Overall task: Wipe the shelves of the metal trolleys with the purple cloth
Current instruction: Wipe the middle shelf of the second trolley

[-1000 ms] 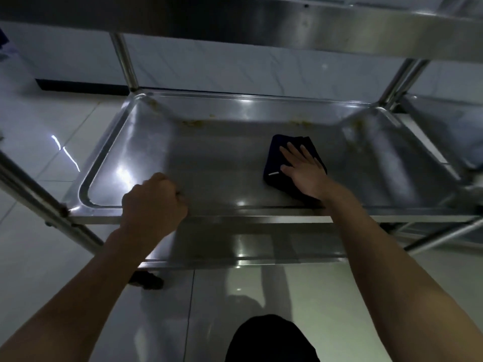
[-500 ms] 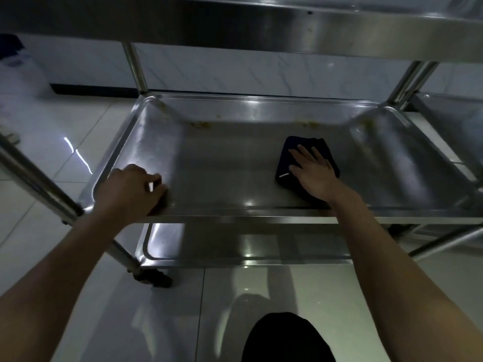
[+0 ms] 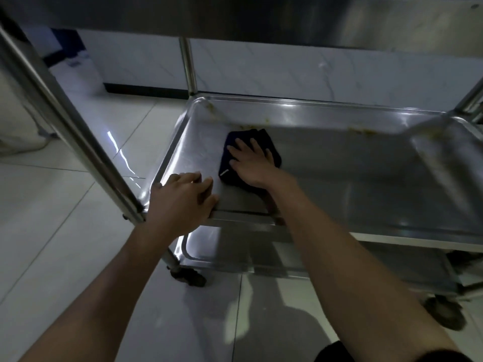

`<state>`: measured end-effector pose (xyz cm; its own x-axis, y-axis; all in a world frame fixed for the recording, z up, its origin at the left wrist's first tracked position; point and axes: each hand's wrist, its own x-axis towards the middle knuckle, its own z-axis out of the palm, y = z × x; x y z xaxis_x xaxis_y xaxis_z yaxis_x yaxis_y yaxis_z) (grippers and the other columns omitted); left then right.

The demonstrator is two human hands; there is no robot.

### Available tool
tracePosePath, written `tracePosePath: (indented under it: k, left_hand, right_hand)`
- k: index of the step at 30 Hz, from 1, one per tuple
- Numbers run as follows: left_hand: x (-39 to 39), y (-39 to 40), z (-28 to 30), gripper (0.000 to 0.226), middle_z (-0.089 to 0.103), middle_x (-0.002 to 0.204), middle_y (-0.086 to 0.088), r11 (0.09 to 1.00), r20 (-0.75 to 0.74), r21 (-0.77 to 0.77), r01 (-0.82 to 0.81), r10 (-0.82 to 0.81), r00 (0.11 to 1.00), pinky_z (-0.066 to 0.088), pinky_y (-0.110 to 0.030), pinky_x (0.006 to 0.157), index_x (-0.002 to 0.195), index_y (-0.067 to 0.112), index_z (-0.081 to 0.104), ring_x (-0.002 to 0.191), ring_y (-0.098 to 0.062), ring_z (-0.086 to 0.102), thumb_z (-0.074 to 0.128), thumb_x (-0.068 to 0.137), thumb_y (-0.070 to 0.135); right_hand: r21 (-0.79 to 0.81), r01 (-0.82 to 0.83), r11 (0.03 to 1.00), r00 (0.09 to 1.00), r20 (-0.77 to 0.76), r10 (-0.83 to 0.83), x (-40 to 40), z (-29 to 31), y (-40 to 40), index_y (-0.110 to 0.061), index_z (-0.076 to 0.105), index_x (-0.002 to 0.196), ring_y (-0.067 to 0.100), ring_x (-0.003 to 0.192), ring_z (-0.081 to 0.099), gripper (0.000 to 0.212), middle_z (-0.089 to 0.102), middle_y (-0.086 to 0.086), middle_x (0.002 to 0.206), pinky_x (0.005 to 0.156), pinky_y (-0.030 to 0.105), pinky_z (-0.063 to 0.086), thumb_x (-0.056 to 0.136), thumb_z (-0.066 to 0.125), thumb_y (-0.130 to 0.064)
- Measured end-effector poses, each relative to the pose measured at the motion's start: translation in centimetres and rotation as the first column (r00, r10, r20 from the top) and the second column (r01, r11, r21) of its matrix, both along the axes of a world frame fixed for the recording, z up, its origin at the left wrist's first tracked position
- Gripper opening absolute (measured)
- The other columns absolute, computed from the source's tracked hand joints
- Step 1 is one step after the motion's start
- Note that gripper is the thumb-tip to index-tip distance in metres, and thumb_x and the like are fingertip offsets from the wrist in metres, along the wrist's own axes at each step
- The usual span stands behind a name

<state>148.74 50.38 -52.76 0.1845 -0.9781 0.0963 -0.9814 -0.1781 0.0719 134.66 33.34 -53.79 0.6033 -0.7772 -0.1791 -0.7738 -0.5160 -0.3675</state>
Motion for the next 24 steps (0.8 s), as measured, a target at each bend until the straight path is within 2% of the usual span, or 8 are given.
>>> tracePosePath:
  k: [5, 7, 9, 14, 19, 24]
  left_hand:
    - [1.0, 0.4, -0.5, 0.043, 0.057, 0.129, 0.007, 1.000, -0.003, -0.008, 0.020, -0.020, 1.000, 0.042, -0.050, 0.100, 0.129, 0.041, 0.057, 0.125, -0.022, 0.051, 0.037, 0.097, 0.061]
    - [1.5, 0.7, -1.0, 0.046, 0.052, 0.137, 0.003, 1.000, -0.029, -0.004, -0.020, 0.020, 0.999, 0.036, -0.049, 0.103, 0.137, 0.041, 0.053, 0.127, -0.023, 0.049, 0.038, 0.098, 0.061]
    - [2.0, 1.1, -1.3, 0.048, 0.047, 0.143, 0.002, 0.999, -0.059, -0.009, -0.045, 0.044, 0.997, 0.032, -0.049, 0.106, 0.141, 0.040, 0.050, 0.130, -0.023, 0.047, 0.039, 0.098, 0.060]
    - [3.7, 2.2, -1.2, 0.051, 0.046, 0.144, 0.003, 0.997, -0.050, -0.014, -0.081, 0.080, 0.996, 0.031, -0.047, 0.107, 0.142, 0.041, 0.050, 0.131, -0.022, 0.045, 0.038, 0.097, 0.062]
    - [4.3, 3.0, -1.5, 0.053, 0.042, 0.148, 0.003, 0.992, -0.073, -0.019, -0.127, 0.126, 0.989, 0.025, -0.047, 0.109, 0.145, 0.041, 0.045, 0.135, -0.022, 0.041, 0.037, 0.097, 0.063]
    - [4.0, 2.6, -1.4, 0.053, 0.039, 0.149, 0.003, 0.992, -0.106, 0.007, -0.129, 0.129, 0.986, 0.020, -0.051, 0.113, 0.148, 0.041, 0.042, 0.138, -0.023, 0.038, 0.036, 0.099, 0.061]
  right_hand:
    - [0.017, -0.133, 0.991, 0.991, 0.005, 0.133, 7.9, 0.4, -0.2, -0.036, 0.019, 0.159, 0.024, 0.154, -0.010, 0.054, -0.001, -0.008, 0.169, 0.119, 0.057, -0.006, 0.105, 0.028, -0.038]
    - [-0.005, -0.204, 0.979, 0.979, -0.006, 0.204, 10.1, 0.6, 0.1, -0.033, 0.023, 0.158, 0.026, 0.155, -0.006, 0.052, 0.004, -0.005, 0.169, 0.121, 0.060, -0.002, 0.106, 0.028, -0.035]
    - [-0.033, -0.257, 0.966, 0.966, 0.009, 0.258, 12.0, 0.7, 0.9, -0.034, 0.023, 0.158, 0.026, 0.155, -0.005, 0.051, 0.006, -0.006, 0.169, 0.121, 0.057, 0.001, 0.107, 0.026, -0.034]
    - [-0.003, -0.325, 0.946, 0.943, 0.072, 0.324, 15.0, 0.8, 2.2, -0.039, 0.024, 0.157, 0.022, 0.155, -0.006, 0.050, 0.006, -0.011, 0.168, 0.121, 0.053, -0.003, 0.107, 0.027, -0.037]
    - [-0.044, -0.310, 0.950, 0.949, 0.045, 0.312, 14.0, 0.3, 1.8, -0.038, 0.018, 0.158, 0.023, 0.155, -0.005, 0.053, 0.003, -0.009, 0.169, 0.120, 0.053, 0.002, 0.106, 0.027, -0.038]
    - [-0.039, -0.179, 0.983, 0.984, 0.000, 0.180, 7.3, -0.6, -1.1, -0.044, 0.015, 0.157, 0.021, 0.155, -0.006, 0.052, 0.000, -0.013, 0.168, 0.122, 0.049, 0.001, 0.107, 0.027, -0.041]
